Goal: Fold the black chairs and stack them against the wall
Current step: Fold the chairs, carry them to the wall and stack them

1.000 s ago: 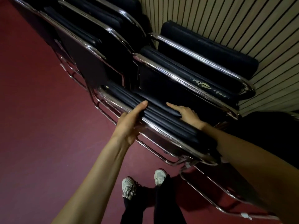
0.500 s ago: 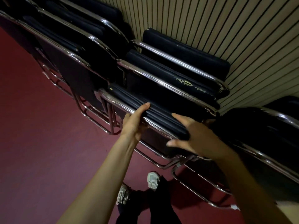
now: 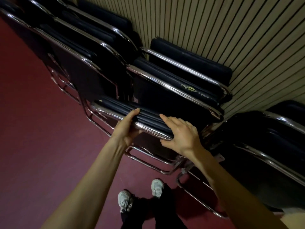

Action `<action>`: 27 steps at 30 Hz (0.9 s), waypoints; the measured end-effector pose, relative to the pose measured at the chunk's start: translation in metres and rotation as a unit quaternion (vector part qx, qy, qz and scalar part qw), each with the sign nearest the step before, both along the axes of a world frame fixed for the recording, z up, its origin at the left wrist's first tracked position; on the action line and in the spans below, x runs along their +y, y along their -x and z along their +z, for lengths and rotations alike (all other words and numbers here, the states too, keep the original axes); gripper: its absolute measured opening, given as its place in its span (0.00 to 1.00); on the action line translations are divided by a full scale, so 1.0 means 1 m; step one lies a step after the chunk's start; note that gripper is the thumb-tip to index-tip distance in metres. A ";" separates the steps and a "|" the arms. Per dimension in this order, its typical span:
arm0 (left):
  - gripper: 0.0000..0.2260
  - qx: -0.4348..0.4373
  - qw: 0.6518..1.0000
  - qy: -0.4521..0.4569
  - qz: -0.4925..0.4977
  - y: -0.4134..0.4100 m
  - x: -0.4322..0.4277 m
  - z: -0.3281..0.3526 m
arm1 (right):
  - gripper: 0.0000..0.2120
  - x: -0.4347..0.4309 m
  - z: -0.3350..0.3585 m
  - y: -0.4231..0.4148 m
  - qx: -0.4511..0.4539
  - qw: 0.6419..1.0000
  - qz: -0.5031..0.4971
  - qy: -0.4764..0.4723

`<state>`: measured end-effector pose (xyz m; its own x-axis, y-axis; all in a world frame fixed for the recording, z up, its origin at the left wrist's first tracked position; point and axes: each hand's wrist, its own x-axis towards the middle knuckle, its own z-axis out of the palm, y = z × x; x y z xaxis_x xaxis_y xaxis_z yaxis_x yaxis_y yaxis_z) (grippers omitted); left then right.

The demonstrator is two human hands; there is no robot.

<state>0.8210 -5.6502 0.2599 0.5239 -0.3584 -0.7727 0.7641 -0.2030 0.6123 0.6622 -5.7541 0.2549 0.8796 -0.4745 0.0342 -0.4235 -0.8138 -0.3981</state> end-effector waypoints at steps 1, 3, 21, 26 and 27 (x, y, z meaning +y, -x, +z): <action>0.07 0.006 1.000 0.002 -0.007 -0.001 -0.002 0.001 | 0.42 0.001 -0.001 0.000 0.001 1.000 -0.009 0.004; 0.10 -0.002 1.000 -0.003 -0.025 0.003 -0.008 0.000 | 0.42 -0.001 -0.008 0.008 -0.002 1.000 -0.025 0.007; 0.04 0.032 0.995 0.047 -0.079 -0.017 -0.045 -0.005 | 0.39 -0.045 0.001 -0.004 0.063 0.990 -0.035 -0.118; 0.07 0.049 0.991 0.043 -0.121 -0.039 -0.058 -0.002 | 0.41 -0.051 0.006 -0.019 0.087 0.984 -0.064 -0.140; 0.08 0.048 0.990 0.043 -0.127 -0.042 -0.059 -0.005 | 0.41 -0.050 0.005 -0.022 0.097 0.984 -0.067 -0.134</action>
<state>0.8634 -5.7094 0.2552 0.3338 -0.5351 -0.7760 0.7510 -0.3467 0.5620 0.6838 -5.8043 0.2602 0.7859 -0.5564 -0.2697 -0.6091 -0.6220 -0.4920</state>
